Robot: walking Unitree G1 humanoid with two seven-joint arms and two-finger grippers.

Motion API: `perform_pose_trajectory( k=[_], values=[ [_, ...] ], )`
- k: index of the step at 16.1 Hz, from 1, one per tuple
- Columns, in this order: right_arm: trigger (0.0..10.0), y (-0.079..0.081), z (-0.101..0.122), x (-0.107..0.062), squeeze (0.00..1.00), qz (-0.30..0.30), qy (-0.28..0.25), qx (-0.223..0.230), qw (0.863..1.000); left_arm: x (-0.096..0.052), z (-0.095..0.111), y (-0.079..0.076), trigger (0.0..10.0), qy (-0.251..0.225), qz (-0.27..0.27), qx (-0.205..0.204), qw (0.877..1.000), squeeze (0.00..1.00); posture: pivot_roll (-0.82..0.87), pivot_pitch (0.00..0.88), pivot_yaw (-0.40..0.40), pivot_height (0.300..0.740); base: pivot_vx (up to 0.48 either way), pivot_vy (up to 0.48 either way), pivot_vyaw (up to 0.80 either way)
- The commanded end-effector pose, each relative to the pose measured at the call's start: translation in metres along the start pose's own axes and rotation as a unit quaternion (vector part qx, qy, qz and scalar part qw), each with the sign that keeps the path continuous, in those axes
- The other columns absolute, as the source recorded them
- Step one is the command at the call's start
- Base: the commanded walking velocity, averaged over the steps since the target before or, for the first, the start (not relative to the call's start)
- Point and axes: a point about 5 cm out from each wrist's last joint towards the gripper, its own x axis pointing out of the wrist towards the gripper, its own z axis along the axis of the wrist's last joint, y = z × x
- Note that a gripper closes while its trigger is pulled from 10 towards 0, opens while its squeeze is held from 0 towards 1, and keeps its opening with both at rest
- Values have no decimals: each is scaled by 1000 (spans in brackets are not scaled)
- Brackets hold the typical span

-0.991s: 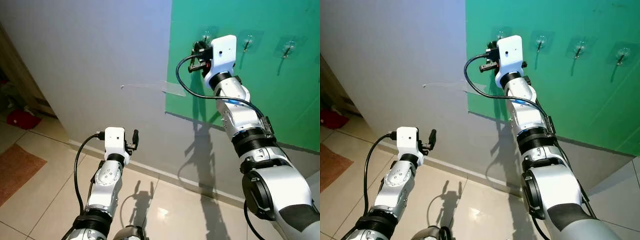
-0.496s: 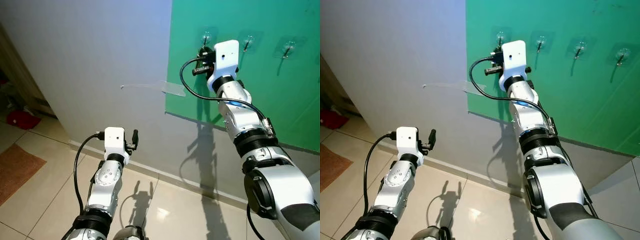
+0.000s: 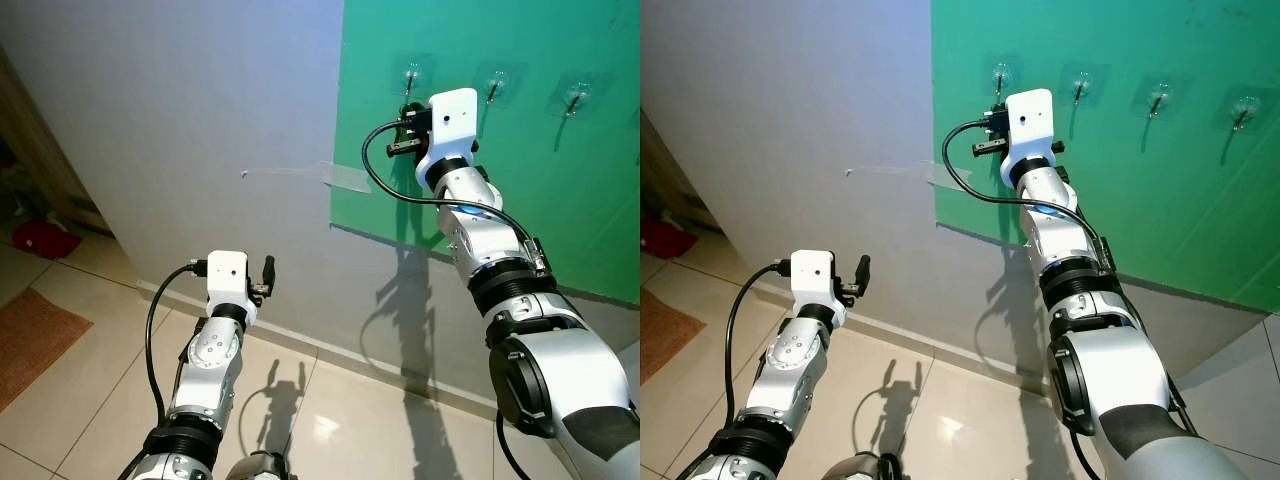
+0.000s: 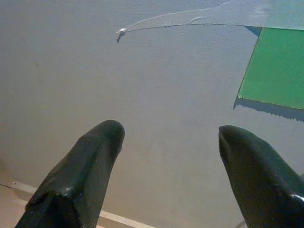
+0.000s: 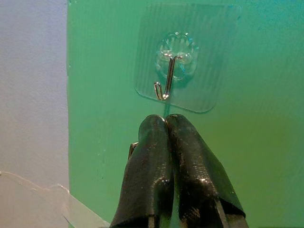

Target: Hang keys on a hook

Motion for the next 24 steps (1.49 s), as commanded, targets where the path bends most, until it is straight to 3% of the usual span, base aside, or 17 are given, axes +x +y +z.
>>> perform_pose_trajectory(
  k=[1, 8, 15, 24],
  values=[
    [0, 1, 18, 6, 0, 6, -33, -5, 999, 1, 2, 1, 10000, 1, 0, -1, 1000, 0, -40, 0, 6, 740, 0, 0, 0],
    [0, 4, 27, 6, 0, 19, -65, -2, 998, 1, 1, 2, 10000, -1, 4, -1, 1000, 0, -28, 0, -2, 740, 0, 0, 0],
    [0, -3, 14, 5, 0, -10, -36, -6, 999, 1, 2, 2, 10000, -1, 0, 2, 1000, 0, -19, 0, 6, 740, 0, 0, 0],
    [0, 11, 2, -6, 0, 23, -39, 6, 999, -1, 1, 5, 10000, 0, 6, 2, 1000, 0, -23, 0, 4, 740, 0, 0, 0]
  ],
)
